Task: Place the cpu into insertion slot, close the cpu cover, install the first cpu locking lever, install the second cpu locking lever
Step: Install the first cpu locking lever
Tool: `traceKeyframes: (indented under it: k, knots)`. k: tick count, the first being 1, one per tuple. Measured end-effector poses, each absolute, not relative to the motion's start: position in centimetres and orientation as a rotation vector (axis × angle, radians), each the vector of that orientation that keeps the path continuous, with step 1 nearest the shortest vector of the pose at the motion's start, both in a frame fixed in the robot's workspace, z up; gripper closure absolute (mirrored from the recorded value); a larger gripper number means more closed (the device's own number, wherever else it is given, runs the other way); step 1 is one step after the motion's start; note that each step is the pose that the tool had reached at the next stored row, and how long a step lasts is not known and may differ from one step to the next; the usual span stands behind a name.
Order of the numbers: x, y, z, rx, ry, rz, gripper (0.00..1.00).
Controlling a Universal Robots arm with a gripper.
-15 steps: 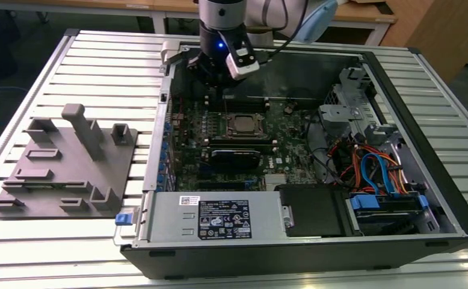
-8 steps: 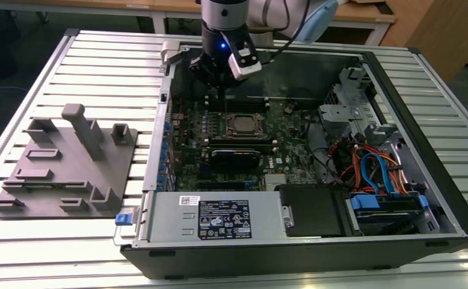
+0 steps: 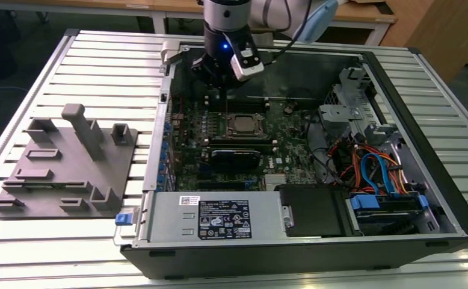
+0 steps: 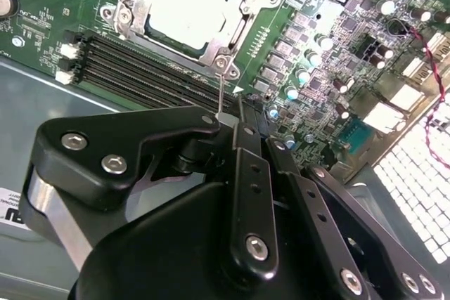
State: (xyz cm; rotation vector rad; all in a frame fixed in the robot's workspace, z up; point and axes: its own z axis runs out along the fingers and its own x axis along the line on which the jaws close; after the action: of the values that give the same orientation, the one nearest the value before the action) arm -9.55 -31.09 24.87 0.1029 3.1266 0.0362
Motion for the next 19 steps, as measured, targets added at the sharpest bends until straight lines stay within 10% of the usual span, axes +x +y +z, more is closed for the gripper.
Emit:
traceKeyframes:
  k: [19]
  knots:
    - [-9.04, -31.09, 24.70, 0.103, 3.127, 0.036, 0.89]
